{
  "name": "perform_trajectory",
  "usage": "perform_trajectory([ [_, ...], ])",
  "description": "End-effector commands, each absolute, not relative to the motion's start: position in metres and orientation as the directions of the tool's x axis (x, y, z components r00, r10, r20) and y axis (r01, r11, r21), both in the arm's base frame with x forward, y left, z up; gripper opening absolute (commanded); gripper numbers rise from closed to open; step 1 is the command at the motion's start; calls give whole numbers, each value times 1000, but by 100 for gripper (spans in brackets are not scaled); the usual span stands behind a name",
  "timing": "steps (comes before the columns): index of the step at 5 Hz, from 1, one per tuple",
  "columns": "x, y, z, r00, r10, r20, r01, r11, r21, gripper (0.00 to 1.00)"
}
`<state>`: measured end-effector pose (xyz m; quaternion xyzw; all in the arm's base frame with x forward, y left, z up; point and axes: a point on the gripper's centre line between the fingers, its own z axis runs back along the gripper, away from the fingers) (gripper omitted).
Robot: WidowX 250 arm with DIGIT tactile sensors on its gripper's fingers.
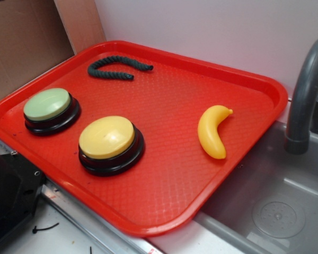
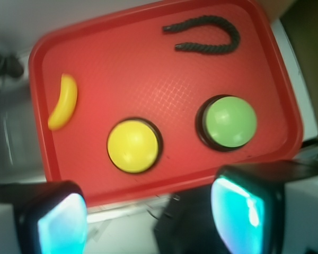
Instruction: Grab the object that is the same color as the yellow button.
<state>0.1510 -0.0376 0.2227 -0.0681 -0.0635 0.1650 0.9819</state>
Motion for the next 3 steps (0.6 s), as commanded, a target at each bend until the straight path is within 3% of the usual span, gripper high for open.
perform_trajectory([
  [1,206,-81,191,780,605,159,-562,789,-248,100],
  [2,231,-99,166,736,664,129,-621,739,-260,100],
  [3,253,-120,136,712,689,133,-656,721,-224,100],
])
